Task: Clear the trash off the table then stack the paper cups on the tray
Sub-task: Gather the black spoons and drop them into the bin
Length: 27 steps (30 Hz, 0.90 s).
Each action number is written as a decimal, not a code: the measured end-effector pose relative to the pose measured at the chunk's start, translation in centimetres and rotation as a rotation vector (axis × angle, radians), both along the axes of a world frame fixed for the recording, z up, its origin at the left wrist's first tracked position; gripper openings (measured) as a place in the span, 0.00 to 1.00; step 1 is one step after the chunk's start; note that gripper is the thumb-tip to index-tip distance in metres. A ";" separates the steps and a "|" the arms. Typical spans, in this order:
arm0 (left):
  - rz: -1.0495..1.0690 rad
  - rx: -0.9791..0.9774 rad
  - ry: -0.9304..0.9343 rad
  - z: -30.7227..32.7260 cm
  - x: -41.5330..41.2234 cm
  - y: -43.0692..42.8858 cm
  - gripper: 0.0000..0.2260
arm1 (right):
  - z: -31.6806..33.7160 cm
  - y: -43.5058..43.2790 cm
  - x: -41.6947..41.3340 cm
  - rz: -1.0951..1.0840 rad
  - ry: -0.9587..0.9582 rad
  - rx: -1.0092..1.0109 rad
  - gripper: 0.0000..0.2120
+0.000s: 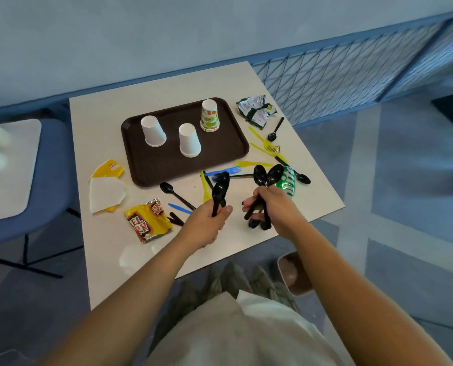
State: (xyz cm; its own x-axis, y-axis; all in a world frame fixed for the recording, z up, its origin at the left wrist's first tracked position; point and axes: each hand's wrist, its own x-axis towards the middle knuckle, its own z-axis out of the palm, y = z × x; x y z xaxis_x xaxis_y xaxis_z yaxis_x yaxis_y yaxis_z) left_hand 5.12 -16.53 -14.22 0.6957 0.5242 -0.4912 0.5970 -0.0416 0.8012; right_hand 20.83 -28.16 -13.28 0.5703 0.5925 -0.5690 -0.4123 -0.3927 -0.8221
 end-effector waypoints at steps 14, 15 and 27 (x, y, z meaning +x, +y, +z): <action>-0.012 -0.234 0.123 -3.7 8.3 -18.1 0.08 | -5.5 -22.6 8.7 0.207 0.105 -0.281 0.12; -0.045 -0.186 0.132 -4.2 8.4 -18.8 0.08 | -5.7 -23.4 8.9 0.240 0.082 -0.293 0.12; 0.035 -0.165 0.411 -13.2 15.3 -31.5 0.11 | -17.5 -36.0 14.9 0.318 0.072 -0.613 0.10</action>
State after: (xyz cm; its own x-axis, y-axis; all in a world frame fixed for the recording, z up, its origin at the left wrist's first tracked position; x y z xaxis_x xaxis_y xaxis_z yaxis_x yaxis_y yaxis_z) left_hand 20.42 -48.07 -27.39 0.4087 0.4349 -0.8024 0.8660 0.0928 0.4913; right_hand 35.69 -64.13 -30.79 0.3706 0.2844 -0.8842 -0.2449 -0.8884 -0.3884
